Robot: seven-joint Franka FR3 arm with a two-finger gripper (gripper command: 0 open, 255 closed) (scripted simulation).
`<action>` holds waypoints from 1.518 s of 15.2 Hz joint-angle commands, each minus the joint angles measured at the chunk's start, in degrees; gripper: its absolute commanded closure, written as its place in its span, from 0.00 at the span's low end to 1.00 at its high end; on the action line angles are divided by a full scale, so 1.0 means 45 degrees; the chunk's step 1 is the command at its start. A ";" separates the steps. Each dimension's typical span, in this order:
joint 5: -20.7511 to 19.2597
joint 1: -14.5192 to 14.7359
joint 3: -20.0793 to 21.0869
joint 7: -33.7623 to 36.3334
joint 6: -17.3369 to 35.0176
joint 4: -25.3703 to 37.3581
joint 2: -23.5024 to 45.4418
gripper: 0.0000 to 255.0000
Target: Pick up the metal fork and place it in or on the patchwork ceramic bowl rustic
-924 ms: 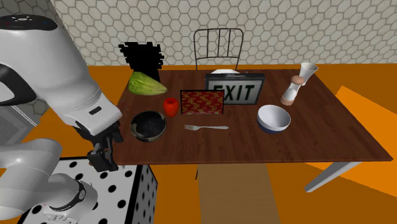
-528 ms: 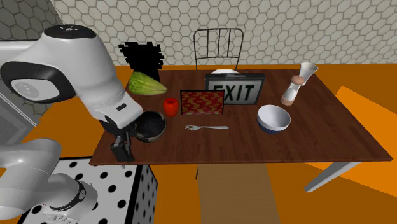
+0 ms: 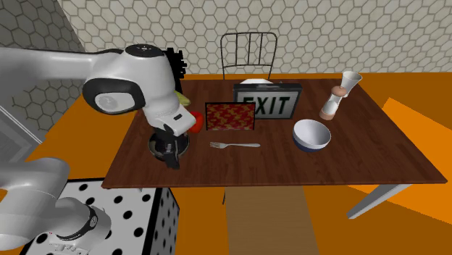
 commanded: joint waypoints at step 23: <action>-0.2131 0.1721 0.1901 0.6117 0.2255 0.7442 1.0903 0.00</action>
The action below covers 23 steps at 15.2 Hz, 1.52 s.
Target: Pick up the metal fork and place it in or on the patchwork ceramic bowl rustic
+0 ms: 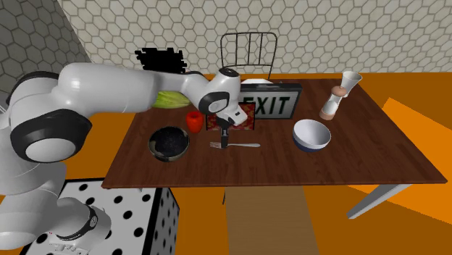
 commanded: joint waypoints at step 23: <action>-0.0253 0.0145 -0.0110 0.0231 0.0922 -0.0265 0.0701 1.00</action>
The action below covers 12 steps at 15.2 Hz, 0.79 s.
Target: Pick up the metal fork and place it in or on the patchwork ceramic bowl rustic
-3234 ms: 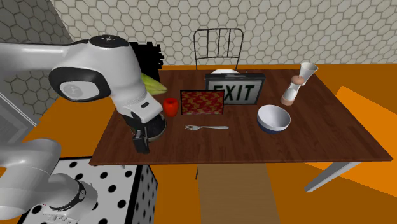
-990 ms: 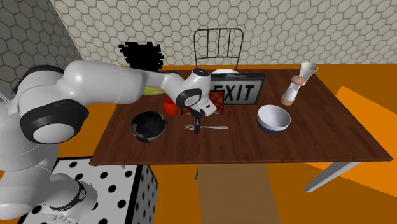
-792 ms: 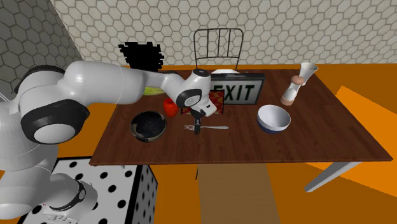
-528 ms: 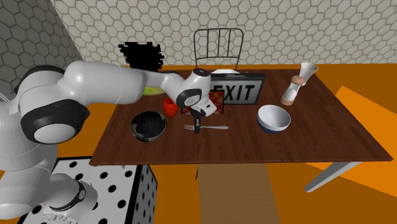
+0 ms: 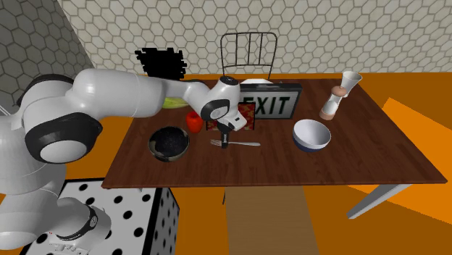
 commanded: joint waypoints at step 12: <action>0.0314 -0.0153 0.0111 -0.0201 -0.1445 0.0618 -0.0802 1.00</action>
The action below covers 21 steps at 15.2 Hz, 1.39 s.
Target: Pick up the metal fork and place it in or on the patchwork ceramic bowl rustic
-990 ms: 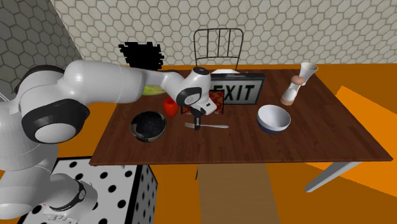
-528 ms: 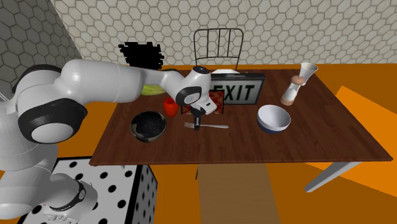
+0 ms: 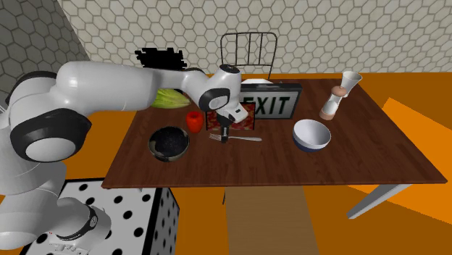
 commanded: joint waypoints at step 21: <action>0.0327 0.0044 0.0165 -0.0187 -0.3467 0.2774 -0.0739 1.00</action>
